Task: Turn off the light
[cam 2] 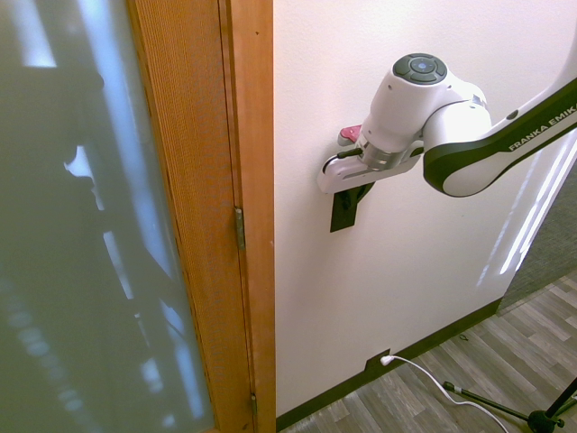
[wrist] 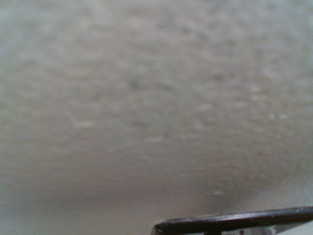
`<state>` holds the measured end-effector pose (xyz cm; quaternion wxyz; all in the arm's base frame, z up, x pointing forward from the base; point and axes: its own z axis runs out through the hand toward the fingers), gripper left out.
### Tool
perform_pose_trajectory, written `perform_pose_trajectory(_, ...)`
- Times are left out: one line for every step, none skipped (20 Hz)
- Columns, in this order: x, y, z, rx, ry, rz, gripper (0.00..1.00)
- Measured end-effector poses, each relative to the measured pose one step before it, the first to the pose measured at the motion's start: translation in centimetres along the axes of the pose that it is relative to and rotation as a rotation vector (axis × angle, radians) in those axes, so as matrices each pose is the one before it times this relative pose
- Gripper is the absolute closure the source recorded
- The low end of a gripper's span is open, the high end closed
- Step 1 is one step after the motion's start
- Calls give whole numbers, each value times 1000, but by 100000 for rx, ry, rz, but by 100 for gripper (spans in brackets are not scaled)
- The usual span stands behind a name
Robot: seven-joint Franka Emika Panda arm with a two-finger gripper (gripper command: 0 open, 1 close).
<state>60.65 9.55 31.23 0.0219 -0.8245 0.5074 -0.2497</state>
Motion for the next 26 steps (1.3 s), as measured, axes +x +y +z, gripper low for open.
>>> perform_pose_trajectory(-110, 33, 174, -129, -224, -30, 100)
perform_pose_trajectory(-107, 10, 91, 28, -144, -11, 100)
perform_pose_trajectory(-144, -3, 72, 53, -100, 20, 100)
perform_pose_trajectory(-217, 15, 135, 14, -91, -24, 100)
perform_pose_trajectory(-267, 43, 215, 94, -139, 98, 100)
perform_pose_trajectory(-260, 66, 246, -119, -241, 137, 100)
perform_pose_trajectory(-186, 77, 238, -147, -162, 176, 100)
perform_pose_trajectory(-120, 72, 188, 15, 38, 3, 100)
perform_pose_trajectory(-48, 44, 63, 186, 73, 286, 100)
perform_pose_trajectory(11, -14, -35, 413, 48, 392, 100)
perform_pose_trajectory(28, -48, -118, 545, -42, 299, 100)
perform_pose_trajectory(44, -39, -223, 545, 33, 280, 100)
perform_pose_trajectory(65, 6, -353, 638, 84, 293, 100)
perform_pose_trajectory(71, 147, -555, 710, 110, 179, 100)
perform_pose_trajectory(48, 237, -706, 737, 158, -24, 100)
perform_pose_trajectory(19, 316, -818, 668, 239, -123, 100)
perform_pose_trajectory(-25, 372, -875, 353, 393, -148, 100)
perform_pose_trajectory(-132, 439, -888, 300, 322, -95, 100)
perform_pose_trajectory(-197, 452, -791, 193, 232, -42, 100)
perform_pose_trajectory(-245, 506, -775, 138, 185, -55, 100)
perform_pose_trajectory(-259, 510, -657, 9, 74, 56, 100)
perform_pose_trajectory(-283, 511, -643, 6, 11, 58, 100)
perform_pose_trajectory(-265, 501, -590, 22, 60, -8, 100)
perform_pose_trajectory(-216, 457, -488, 21, 119, 29, 100)
perform_pose_trajectory(-198, 470, -454, 54, 45, 142, 100)
perform_pose_trajectory(-151, 422, -385, 32, -55, 125, 100)
